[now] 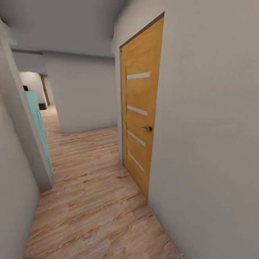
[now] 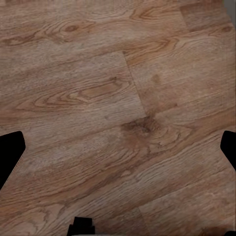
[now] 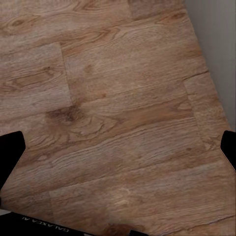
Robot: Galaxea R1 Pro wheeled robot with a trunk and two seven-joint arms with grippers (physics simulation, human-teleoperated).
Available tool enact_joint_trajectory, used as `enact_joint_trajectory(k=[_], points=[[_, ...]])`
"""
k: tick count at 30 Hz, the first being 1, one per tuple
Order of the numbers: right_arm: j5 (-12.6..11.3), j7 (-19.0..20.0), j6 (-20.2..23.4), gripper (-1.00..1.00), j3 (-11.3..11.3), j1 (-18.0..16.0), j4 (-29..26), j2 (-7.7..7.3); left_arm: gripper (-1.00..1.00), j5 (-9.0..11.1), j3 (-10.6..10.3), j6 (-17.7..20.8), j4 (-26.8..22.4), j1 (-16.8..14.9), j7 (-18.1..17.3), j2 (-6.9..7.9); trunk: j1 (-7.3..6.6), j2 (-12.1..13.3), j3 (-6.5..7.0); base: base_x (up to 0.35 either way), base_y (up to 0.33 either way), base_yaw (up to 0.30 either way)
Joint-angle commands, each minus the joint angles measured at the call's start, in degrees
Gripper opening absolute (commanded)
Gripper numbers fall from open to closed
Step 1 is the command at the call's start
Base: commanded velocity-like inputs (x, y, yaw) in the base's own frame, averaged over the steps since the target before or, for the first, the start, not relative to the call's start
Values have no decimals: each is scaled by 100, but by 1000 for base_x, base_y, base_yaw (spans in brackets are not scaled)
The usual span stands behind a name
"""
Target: Move the two storage containers from the living room to the garage. In the garage, place one container on the floor and stack the other container on top of it (either order is fine).
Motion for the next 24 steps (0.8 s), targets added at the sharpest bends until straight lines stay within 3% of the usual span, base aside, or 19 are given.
enact_joint_trajectory(k=[1, 24], points=[[46, 17, -17, 100, -41, -4, 2, 1, 100, 48, 42, -4, 8, -6, -60, -4, 5, -8, -10, 324, 0, 295], [46, 18, -17, 100, -41, -2, 2, 1, 100, 48, 39, -4, 8, -6, -59, -7, 5, -8, -10, 325, 0, 293]])
